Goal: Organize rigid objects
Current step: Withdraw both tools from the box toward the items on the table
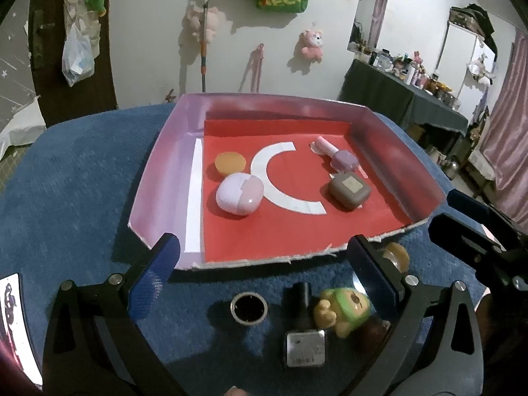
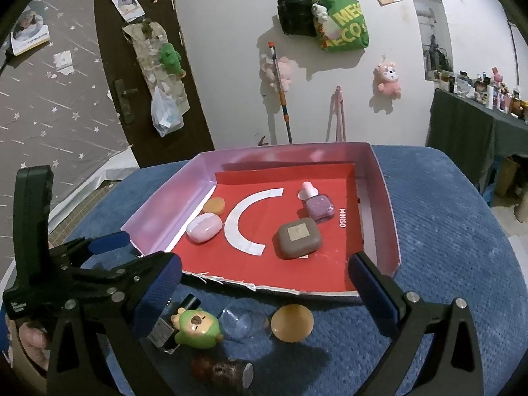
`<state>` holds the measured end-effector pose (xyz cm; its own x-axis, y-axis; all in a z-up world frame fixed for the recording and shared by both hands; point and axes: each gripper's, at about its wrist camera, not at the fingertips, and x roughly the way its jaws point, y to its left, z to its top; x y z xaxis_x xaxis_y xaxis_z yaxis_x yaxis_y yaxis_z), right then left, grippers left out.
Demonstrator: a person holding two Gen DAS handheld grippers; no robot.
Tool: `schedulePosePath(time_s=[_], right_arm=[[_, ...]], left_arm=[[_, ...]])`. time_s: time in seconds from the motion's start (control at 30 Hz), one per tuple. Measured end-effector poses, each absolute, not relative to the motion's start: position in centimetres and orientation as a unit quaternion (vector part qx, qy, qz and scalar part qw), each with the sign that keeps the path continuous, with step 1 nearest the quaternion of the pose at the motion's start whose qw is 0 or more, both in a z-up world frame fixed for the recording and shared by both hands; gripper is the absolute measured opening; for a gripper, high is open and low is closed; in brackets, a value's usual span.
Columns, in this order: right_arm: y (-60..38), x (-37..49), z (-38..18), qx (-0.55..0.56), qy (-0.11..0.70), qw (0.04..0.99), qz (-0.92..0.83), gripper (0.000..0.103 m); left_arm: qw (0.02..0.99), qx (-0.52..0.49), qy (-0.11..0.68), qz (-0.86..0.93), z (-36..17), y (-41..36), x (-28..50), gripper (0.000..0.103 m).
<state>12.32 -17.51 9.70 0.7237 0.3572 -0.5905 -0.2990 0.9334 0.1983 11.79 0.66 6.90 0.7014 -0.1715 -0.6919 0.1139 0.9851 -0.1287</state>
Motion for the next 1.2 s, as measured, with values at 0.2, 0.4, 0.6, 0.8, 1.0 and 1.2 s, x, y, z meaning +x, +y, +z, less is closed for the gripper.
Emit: schedulePosePath(time_s=[0.2,0.4,0.6,0.8,1.0,1.2], right_arm=[[-17.4,11.4,9.5,0.036,0.323,0.929,0.175,0.103],[-17.3,10.4,9.2,0.031,0.32,0.931,0.175,0.093],[-17.4,9.5,8.6,0.032,0.323,0.931,0.169,0.088],[-17.6,8.6,8.3,0.03,0.324,0.93,0.169,0.088],[-17.4,7.5,7.9,0.027,0.324,0.93,0.172,0.087],[-17.7,6.7,7.1,0.033,0.325,0.929,0.175,0.086]], left_arm=[[0.923,-0.019,0.379,-0.067,6.5,0.1,10.9,0.103],[0.926,-0.026,0.371,-0.071,6.5,0.3,9.8,0.103],[0.928,-0.039,0.363,-0.077,6.5,0.6,8.7,0.103],[0.929,-0.036,0.359,-0.082,6.3,0.2,7.7,0.103],[0.927,-0.034,0.363,-0.085,5.8,-0.1,7.0,0.103],[0.924,-0.042,0.37,-0.086,4.9,0.1,6.3,0.103]])
